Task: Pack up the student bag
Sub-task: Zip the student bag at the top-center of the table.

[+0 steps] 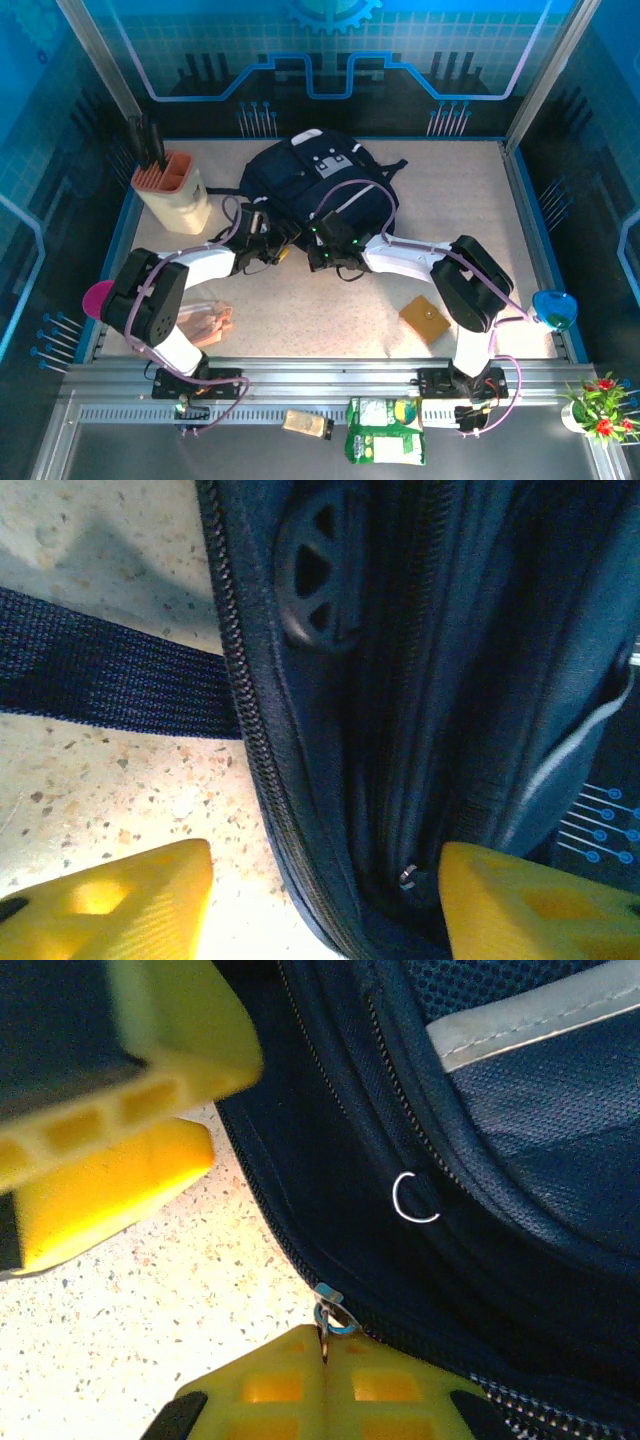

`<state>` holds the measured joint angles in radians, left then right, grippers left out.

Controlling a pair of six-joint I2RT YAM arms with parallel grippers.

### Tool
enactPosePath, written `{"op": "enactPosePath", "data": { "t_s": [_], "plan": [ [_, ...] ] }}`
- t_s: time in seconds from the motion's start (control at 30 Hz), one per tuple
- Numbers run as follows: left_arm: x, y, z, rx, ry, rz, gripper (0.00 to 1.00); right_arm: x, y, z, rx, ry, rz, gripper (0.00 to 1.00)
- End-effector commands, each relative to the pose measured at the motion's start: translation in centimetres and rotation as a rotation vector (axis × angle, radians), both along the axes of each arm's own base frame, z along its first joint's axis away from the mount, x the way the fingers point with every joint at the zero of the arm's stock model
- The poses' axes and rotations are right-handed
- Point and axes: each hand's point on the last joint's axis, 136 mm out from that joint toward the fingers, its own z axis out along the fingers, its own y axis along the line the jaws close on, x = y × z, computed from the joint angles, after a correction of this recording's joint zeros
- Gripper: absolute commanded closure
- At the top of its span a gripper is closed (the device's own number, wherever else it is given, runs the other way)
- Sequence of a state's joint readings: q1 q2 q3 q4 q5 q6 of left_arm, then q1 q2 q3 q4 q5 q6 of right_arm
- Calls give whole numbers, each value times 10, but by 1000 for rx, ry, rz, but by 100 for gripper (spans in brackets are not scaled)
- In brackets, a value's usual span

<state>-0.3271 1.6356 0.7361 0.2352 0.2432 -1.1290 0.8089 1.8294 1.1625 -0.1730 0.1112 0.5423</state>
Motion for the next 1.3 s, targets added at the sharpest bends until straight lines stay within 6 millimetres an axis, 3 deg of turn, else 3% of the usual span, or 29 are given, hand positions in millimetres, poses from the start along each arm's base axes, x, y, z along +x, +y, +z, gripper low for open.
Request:
{"op": "enactPosePath", "data": {
  "t_s": [0.0, 0.23, 0.4, 0.67, 0.8, 1.03, 1.27],
  "plan": [
    [13, -4, -2, -15, -19, 53, 44, -9, 3, 4, 3, 19, 4, 100],
    [23, -5, -16, 14, -16, 66, 70, -9, -14, 2, -57, 7, -37, 100],
    [31, 4, -12, 71, -36, 69, 90, -8, -48, 7, -179, -47, -71, 100],
    [33, 18, -10, 86, -35, 52, 100, -2, -138, 17, -361, -106, -180, 100],
    [33, 18, -7, 87, -38, 35, 100, 7, -163, 15, -380, -80, -238, 100],
    [36, 10, -4, 59, -39, -2, 100, 10, -136, 13, -284, -27, -160, 100],
    [35, 5, -2, 41, -39, -27, 100, 6, -116, 43, -197, -87, -128, 66]
  ]
}}
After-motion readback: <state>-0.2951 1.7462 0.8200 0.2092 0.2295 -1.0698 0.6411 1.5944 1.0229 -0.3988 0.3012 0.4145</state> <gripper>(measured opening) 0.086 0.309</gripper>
